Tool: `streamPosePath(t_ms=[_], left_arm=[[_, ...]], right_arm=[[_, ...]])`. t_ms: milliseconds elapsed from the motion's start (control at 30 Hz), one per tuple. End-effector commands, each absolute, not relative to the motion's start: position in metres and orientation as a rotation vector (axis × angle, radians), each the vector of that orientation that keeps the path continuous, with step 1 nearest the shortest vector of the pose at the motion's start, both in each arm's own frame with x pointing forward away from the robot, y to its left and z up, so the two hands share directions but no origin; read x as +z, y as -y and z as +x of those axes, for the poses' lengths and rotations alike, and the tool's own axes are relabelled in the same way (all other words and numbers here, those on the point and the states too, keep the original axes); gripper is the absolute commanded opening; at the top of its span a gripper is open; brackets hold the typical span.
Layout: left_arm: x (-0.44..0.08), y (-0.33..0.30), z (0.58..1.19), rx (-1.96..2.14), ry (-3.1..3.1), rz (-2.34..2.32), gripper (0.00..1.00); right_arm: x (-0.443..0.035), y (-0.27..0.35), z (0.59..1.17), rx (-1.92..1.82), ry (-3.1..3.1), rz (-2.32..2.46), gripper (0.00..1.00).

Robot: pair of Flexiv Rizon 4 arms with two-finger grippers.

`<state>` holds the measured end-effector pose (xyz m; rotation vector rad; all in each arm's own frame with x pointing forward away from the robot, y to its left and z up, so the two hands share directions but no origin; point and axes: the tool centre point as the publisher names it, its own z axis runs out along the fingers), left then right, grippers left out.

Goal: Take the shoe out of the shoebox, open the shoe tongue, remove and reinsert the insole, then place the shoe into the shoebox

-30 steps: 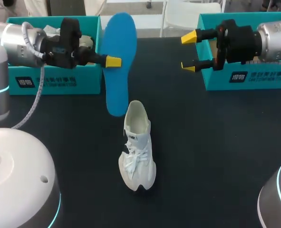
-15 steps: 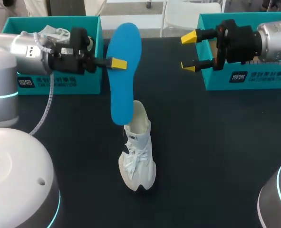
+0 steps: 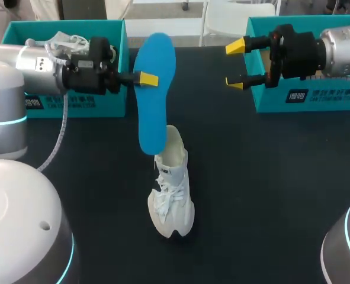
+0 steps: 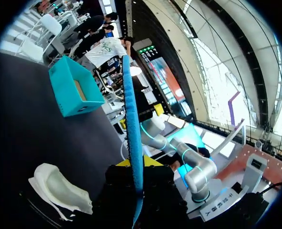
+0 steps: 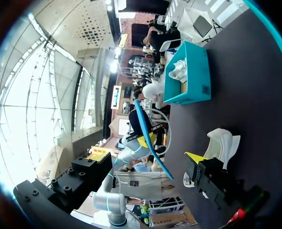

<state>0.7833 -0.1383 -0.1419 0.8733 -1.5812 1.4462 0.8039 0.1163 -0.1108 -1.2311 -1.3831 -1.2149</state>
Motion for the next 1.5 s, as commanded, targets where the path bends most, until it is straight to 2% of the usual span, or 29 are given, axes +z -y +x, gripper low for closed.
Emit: streamPosePath(t_ms=[33, 467, 600, 1100, 1500], left_arm=[[-0.155, 0.153, 0.785, 1.396, 1.445, 0.981, 0.00], [-0.168, 0.173, 0.802, 1.319, 1.372, 1.053, 0.00], [-0.169, 0.181, 0.805, 1.291, 1.339, 1.054, 0.00], [-0.166, 0.184, 0.804, 1.285, 1.319, 1.050, 0.00], [-0.166, 0.184, 0.804, 1.285, 1.319, 1.050, 0.00]], right_arm=[[-0.103, -0.114, 0.798, -1.255, 1.442, -1.287, 1.00], [-0.081, -0.138, 0.774, -1.108, 1.762, -1.539, 1.00], [-0.078, -0.145, 0.764, -0.945, 1.798, -1.697, 1.00], [-0.078, -0.145, 0.764, -0.945, 1.798, -1.697, 1.00], [-0.074, -0.165, 0.765, -0.794, 1.941, -1.983, 1.00]])
